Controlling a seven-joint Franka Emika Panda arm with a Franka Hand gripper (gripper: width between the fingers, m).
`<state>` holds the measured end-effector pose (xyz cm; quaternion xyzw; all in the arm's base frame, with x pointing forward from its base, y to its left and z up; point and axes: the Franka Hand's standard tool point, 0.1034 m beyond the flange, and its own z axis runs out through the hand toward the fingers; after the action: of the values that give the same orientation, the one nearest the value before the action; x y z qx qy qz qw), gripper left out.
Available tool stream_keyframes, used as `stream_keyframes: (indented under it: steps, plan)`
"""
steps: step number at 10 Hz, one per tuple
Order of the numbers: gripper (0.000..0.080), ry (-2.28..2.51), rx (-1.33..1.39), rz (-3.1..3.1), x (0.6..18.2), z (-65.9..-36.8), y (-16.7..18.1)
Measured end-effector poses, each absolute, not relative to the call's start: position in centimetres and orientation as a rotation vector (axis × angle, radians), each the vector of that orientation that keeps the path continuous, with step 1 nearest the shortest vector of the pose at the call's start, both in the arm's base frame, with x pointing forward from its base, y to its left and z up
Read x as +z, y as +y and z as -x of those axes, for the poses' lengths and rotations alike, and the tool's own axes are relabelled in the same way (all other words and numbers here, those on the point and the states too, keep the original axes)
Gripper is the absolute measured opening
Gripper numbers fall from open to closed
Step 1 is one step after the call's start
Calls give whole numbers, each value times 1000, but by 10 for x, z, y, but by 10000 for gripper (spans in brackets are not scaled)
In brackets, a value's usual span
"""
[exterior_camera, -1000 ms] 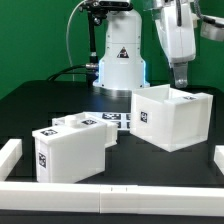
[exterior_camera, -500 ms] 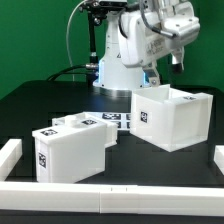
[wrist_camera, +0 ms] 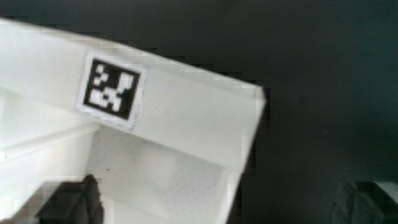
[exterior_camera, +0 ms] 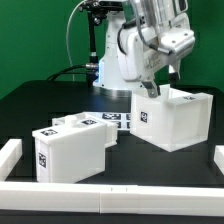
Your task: Assemble drawer
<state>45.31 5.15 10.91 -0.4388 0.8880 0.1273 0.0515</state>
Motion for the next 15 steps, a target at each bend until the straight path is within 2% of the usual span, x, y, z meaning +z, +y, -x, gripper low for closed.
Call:
stream_keyframes:
  steps: [3, 6, 7, 8, 9, 10, 11, 12, 13, 14, 15]
  plan:
    - [650, 2756, 440, 1350, 78, -436, 54]
    - [650, 2776, 469, 1366, 55, -440, 55]
    - [650, 2772, 471, 1372, 55, -442, 57]
    - [562, 2764, 474, 1379, 55, -442, 58]
    - [428, 2761, 475, 1382, 55, -441, 58]
    - [428, 2758, 475, 1388, 55, -441, 59]
    - [249, 2753, 475, 1395, 55, -441, 59]
    - [249, 2748, 475, 1403, 55, -441, 60]
    - [76, 2744, 475, 1410, 55, -441, 60]
    - [30, 2742, 476, 1412, 55, -441, 61]
    - [30, 2740, 476, 1415, 55, -441, 61]
